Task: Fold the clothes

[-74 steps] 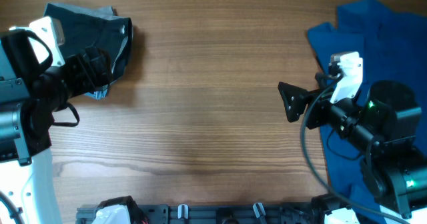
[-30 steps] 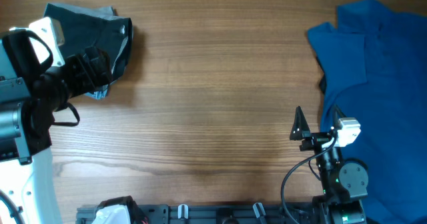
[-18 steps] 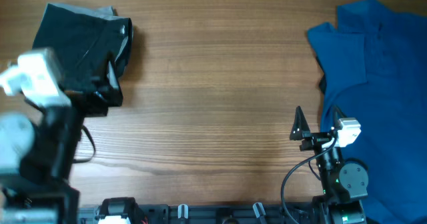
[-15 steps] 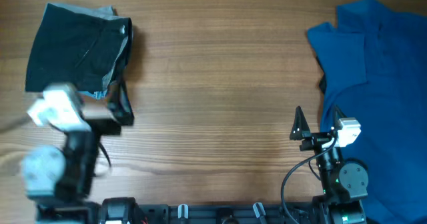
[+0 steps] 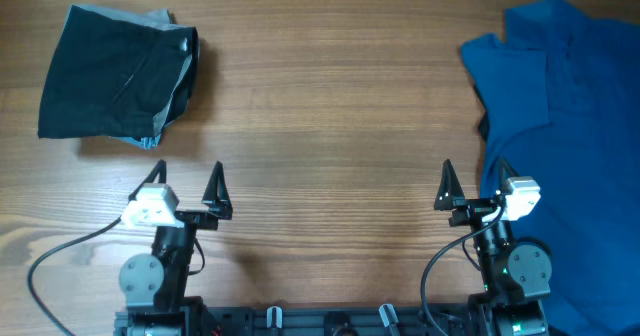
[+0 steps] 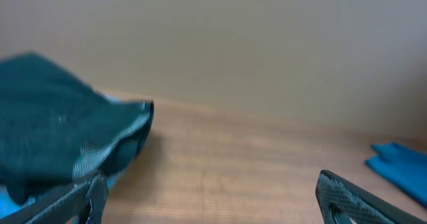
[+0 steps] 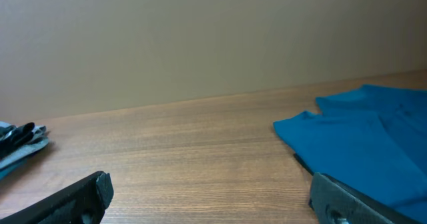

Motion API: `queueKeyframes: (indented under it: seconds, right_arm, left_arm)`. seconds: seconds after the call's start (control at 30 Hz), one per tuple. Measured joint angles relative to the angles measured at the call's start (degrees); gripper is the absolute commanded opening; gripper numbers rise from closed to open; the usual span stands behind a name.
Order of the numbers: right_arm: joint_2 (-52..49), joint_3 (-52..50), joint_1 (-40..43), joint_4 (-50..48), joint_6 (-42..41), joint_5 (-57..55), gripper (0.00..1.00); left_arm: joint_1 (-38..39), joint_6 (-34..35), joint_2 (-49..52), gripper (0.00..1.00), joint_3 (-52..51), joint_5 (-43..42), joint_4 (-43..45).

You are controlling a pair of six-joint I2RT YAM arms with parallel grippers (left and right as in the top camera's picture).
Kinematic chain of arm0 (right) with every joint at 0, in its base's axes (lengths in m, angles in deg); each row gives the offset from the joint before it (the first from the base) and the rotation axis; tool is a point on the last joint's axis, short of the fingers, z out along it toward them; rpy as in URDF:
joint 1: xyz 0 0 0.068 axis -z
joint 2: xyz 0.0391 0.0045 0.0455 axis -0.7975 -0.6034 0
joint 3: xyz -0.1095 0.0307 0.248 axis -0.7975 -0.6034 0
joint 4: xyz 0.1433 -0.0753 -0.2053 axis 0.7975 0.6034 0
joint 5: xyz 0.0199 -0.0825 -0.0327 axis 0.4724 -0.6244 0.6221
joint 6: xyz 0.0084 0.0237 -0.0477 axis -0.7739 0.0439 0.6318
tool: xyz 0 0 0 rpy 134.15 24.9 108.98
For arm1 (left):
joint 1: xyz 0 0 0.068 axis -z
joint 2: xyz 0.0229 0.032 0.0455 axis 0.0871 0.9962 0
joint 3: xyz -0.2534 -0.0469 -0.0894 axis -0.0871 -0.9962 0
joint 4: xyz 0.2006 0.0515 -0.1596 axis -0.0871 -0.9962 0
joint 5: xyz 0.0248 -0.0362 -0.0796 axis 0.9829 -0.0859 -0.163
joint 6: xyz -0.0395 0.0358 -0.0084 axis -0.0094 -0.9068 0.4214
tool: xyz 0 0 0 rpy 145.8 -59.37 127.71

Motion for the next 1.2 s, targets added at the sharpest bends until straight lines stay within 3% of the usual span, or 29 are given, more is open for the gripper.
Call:
queueKeyframes:
  seconds: [1.2]
  right_arm:
    - [0.0, 0.0, 0.0, 0.04, 0.0, -0.02, 1.0]
  left_arm:
    - [0.42, 0.24, 0.0, 1.0, -2.01, -0.22, -1.86]
